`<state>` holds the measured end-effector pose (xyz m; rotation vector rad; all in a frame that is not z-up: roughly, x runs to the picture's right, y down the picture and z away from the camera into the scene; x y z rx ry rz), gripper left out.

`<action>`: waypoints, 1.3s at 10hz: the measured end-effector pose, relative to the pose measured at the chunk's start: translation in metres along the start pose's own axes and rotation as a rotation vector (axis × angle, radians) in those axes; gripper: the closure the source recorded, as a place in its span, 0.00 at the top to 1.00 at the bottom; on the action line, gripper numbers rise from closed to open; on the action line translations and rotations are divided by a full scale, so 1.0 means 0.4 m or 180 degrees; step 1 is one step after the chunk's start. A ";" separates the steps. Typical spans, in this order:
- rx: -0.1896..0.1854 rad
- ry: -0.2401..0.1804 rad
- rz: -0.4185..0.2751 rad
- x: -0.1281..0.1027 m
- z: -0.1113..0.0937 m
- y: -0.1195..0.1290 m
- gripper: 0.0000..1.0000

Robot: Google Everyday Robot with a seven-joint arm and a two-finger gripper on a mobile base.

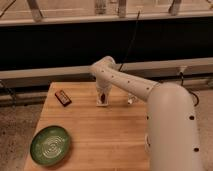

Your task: Place the pepper on the white sponge

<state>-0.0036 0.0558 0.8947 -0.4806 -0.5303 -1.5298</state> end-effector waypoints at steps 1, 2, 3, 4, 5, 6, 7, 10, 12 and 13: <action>0.0007 -0.0004 -0.0001 -0.005 -0.003 0.000 0.32; 0.0011 0.0007 0.0010 0.004 0.000 0.006 0.42; 0.0012 0.0011 0.0008 0.010 0.002 0.008 0.49; 0.0016 0.0004 -0.0009 0.008 0.002 0.005 0.57; 0.0021 -0.0001 -0.0016 0.006 0.002 0.002 0.57; 0.0022 -0.0002 -0.0018 0.004 0.001 0.003 0.53; 0.0022 -0.0004 -0.0019 0.003 0.001 0.006 0.54; 0.0035 0.0001 -0.0033 0.012 0.002 0.006 0.74; 0.0039 0.0000 -0.0039 0.011 0.003 0.010 0.80; 0.0044 0.0003 -0.0043 0.013 0.002 0.009 0.79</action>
